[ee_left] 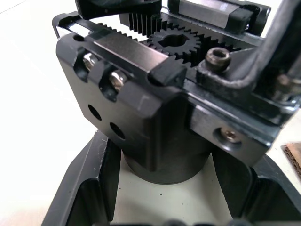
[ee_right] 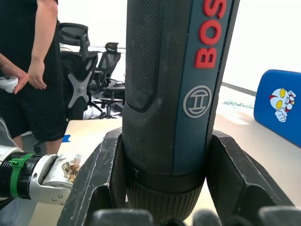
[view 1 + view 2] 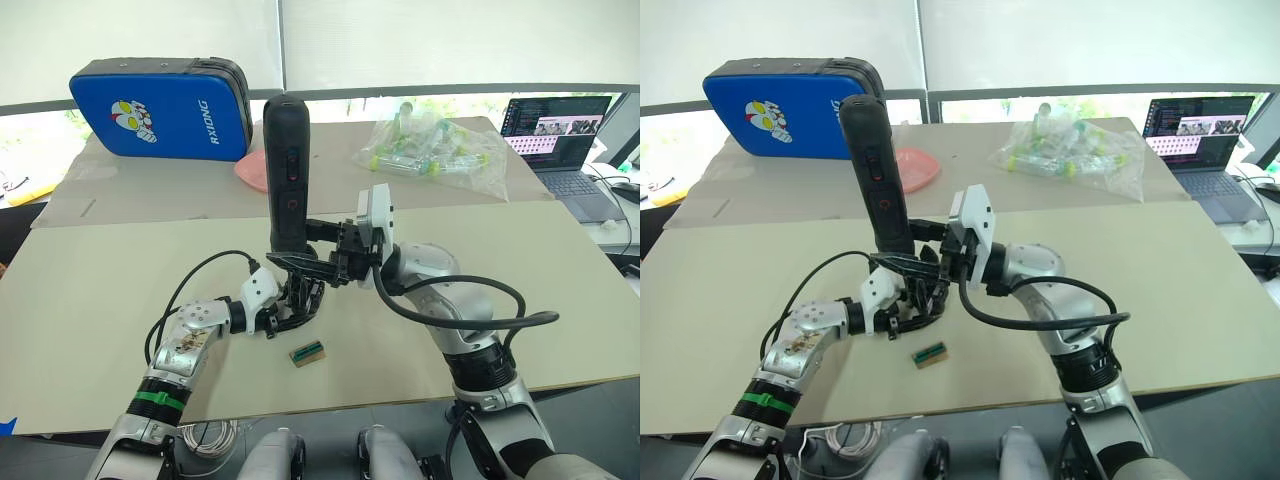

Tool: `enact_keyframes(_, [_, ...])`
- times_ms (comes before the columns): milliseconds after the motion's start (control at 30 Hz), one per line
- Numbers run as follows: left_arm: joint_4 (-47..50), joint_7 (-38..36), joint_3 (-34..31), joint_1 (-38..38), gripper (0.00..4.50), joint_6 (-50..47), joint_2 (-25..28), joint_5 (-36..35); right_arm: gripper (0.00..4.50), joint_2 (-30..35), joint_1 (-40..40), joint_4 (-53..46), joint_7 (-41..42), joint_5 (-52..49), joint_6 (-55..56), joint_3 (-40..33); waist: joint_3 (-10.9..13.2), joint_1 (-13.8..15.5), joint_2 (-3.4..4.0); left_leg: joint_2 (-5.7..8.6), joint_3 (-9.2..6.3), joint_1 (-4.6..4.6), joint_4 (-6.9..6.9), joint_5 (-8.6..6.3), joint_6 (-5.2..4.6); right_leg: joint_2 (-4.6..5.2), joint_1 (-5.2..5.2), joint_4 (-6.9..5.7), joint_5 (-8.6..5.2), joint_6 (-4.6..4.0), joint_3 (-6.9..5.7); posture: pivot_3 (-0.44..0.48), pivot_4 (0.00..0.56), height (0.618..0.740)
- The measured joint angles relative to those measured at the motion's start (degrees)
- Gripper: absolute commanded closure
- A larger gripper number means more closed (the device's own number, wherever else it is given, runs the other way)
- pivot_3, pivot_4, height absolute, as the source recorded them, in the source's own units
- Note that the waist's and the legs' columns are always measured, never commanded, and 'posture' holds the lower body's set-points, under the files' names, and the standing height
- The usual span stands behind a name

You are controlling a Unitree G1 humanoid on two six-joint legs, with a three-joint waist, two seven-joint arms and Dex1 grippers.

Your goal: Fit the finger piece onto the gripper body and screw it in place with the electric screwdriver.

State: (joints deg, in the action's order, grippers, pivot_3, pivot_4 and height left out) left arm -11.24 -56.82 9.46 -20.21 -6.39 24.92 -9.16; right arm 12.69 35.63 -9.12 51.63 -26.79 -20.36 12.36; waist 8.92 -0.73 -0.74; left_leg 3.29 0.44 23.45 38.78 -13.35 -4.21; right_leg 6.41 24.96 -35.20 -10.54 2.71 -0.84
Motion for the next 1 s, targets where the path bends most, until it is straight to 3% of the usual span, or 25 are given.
enact_keyframes(1000, [0.14, 1.09, -0.2, 0.87, 2.2, -0.16, 0.0, 0.02, 2.54, 0.34, 6.34, 3.23, -1.68, 1.28, -5.31, 4.51, -0.29, -0.1, 0.27, -0.08, -0.01, -0.61, -0.22, -0.26, 0.36, 0.05, -0.59, 0.19, -0.08, -0.08, -0.02, 0.0, 0.15, 0.74])
